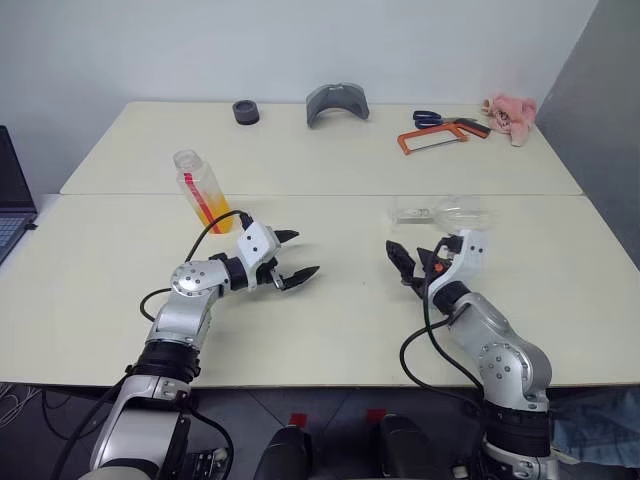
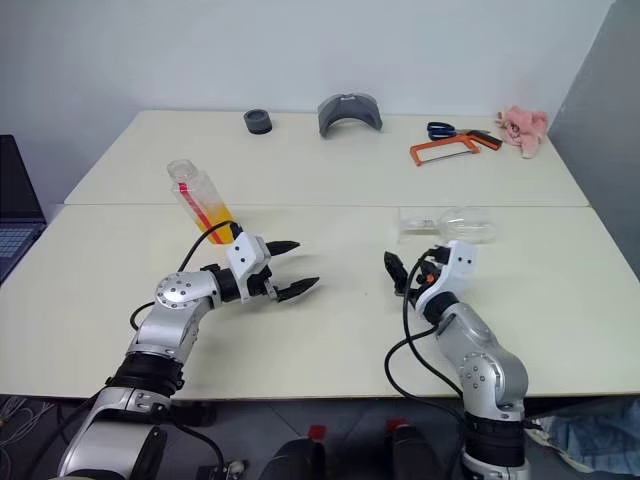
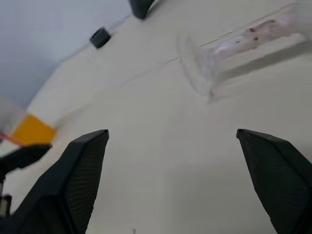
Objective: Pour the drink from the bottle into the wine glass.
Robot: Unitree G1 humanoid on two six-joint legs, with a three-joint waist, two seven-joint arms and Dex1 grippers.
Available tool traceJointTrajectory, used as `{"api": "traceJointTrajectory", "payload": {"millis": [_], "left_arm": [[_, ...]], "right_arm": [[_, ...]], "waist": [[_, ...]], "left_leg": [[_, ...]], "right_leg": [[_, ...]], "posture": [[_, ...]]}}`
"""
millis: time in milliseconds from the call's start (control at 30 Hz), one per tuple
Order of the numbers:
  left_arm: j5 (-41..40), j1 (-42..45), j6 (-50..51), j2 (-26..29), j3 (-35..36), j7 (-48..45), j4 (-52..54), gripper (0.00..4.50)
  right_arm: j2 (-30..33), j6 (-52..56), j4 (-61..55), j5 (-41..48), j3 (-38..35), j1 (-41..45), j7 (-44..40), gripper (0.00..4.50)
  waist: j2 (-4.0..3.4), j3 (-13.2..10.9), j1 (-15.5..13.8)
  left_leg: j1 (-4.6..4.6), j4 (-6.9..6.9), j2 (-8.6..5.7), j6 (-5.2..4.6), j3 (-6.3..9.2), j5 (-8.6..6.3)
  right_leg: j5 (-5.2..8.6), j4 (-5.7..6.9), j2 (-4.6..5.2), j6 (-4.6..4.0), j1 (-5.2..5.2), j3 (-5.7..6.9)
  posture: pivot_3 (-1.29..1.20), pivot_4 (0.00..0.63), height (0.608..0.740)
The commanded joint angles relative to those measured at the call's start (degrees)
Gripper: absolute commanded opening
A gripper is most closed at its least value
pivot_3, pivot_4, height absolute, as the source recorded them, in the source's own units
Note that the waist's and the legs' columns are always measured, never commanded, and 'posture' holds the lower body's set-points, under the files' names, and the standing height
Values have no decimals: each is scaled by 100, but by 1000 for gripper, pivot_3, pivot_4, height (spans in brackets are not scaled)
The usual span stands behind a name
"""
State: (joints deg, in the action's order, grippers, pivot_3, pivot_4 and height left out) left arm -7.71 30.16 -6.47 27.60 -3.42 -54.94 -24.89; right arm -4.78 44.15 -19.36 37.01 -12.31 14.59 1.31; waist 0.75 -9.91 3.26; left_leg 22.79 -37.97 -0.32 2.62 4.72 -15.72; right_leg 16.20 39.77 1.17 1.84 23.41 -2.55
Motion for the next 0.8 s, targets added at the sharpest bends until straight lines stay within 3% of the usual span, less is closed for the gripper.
{"api": "traceJointTrajectory", "payload": {"millis": [33, 367, 800], "left_arm": [[-118, 68, -88, 142, 158, -78, 142, 4500], [-131, 60, 136, 153, 124, -43, 526, 4500], [-155, 72, 259, 225, 142, -82, 657, 4500]], "right_arm": [[-664, -12, 106, 842, -683, 514, 1032, 4475], [-1055, -1064, 1922, 1758, -1169, 1722, 2124, 4475], [-405, -2784, 4824, 1778, -1592, 3218, 1388, 4475]], "waist": [[-1, 0, 1], [1, 1, 6], [1, 1, 76]], "left_leg": [[1, 0, 1, 0, 1, 0], [-2, 0, -2, 0, -6, 0], [-21, 2, -4, -1, -15, 0]], "right_leg": [[0, 2, 1, 0, 1, 0], [0, 5, 2, 0, 0, 2], [0, 11, -9, -1, -8, -5]], "posture": [[0, 150, 740], [0, 150, 740], [0, 150, 740]]}}
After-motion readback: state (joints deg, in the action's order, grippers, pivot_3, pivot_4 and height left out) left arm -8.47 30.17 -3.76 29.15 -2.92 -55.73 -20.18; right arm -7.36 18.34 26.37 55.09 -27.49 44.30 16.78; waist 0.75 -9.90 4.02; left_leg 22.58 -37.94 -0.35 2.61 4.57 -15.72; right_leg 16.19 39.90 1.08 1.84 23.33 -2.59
